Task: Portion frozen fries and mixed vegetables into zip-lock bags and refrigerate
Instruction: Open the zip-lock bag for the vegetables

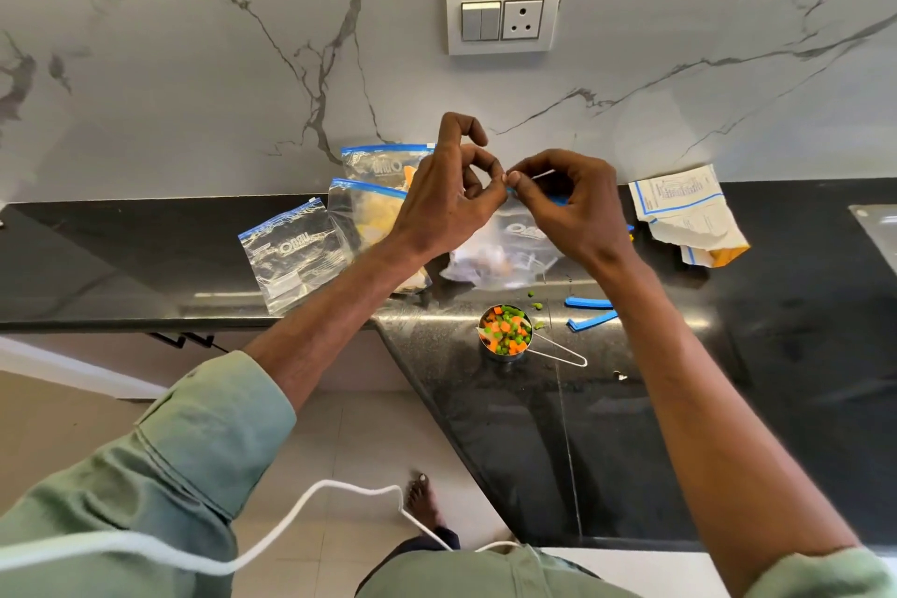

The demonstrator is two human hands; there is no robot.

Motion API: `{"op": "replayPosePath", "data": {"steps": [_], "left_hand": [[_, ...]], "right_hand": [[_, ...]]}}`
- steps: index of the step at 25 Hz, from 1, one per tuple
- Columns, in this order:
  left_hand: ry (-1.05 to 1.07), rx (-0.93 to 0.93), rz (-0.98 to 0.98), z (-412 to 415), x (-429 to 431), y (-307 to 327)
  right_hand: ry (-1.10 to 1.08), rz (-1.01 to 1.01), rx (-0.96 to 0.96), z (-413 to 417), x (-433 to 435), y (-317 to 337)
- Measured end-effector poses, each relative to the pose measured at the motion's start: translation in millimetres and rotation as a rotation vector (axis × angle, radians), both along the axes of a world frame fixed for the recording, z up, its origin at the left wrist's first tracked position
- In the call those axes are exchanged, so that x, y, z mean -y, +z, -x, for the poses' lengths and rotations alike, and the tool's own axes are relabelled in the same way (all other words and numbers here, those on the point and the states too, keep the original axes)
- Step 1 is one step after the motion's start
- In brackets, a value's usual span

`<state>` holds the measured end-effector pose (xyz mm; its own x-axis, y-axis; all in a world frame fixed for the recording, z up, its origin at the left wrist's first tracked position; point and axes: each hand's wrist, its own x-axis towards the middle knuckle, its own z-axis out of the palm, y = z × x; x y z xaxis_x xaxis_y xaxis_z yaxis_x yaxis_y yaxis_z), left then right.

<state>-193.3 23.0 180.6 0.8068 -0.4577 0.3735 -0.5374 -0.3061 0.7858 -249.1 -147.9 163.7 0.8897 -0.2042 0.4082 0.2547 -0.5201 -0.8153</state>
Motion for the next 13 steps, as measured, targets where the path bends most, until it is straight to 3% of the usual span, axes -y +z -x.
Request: {"op": "replayPosePath", "data": {"steps": [5,9,13], "left_hand": [[-0.049,0.049,-0.064,4,-3,6],[-0.104,0.095,-0.094,10,-3,12],[-0.098,0.014,-0.069,14,-6,16]], "right_hand": [[0.154,0.012,-0.07,4,7,5],[0.168,0.069,0.023,9,9,7],[0.206,0.098,0.038,14,14,6]]}}
